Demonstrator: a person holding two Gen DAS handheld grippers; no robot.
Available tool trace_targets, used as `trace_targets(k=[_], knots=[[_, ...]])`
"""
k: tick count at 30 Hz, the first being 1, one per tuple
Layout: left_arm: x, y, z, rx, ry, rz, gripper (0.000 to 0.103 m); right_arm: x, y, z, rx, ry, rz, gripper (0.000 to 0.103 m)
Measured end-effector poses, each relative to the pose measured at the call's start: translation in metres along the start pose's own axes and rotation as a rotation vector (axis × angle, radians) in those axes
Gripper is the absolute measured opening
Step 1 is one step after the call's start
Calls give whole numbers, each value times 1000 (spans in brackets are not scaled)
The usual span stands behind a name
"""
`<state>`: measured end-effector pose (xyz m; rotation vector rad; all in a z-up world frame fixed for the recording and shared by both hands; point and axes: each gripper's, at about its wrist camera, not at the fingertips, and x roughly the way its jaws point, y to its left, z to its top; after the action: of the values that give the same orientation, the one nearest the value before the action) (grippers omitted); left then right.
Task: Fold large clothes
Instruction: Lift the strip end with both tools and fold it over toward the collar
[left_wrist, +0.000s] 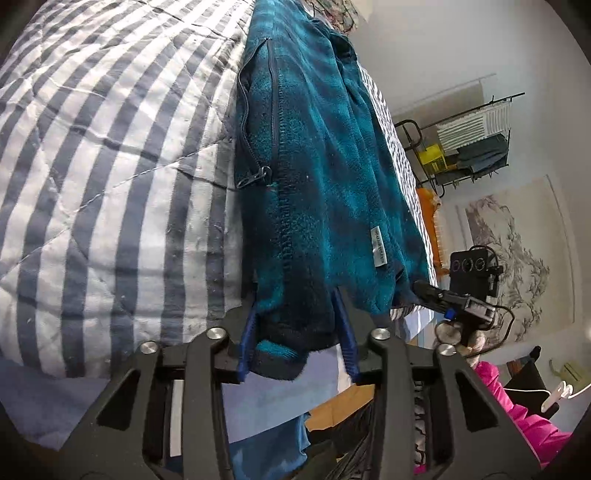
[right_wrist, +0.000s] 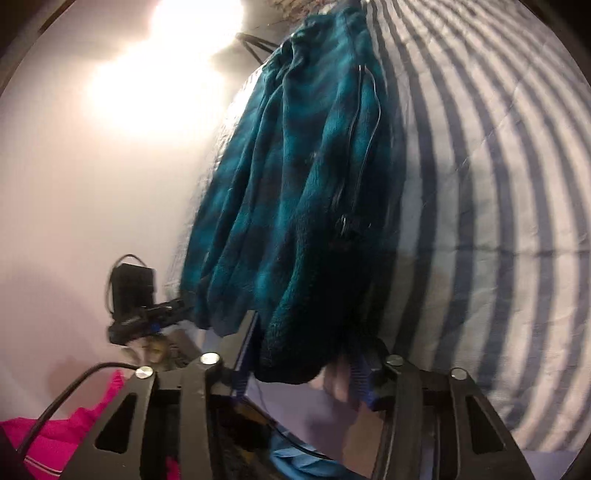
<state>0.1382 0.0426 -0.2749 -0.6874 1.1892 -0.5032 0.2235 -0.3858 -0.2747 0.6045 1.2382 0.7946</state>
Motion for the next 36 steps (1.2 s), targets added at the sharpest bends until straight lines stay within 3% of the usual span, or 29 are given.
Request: trace_targets(k=[3, 5, 7, 15, 20, 23, 28, 36], knots=[[1, -1, 3, -30, 8, -18, 23, 2, 1, 0, 8, -7, 31, 33], [-4, -3, 4, -59, -4, -56, 20, -2, 4, 1, 2, -19, 48, 23], [-12, -5, 6, -95, -18, -111, 18, -8, 7, 0, 3, -38, 84, 19], [-27, -38, 28, -118, -65, -220, 18, -30, 20, 12, 54, -116, 237, 17], [-33, -56, 57, -139, -109, -278, 17, -41, 27, 38, 106, -200, 317, 17], [-35, -65, 86, -137, -146, -289, 17, -49, 35, 62, 81, -246, 303, 16], [-32, -75, 143, -124, -215, -227, 17, -47, 49, 116, 54, -311, 228, 16], [0, -49, 209, -185, -246, -133, 17, -12, 47, 194, 40, -347, 67, 16]])
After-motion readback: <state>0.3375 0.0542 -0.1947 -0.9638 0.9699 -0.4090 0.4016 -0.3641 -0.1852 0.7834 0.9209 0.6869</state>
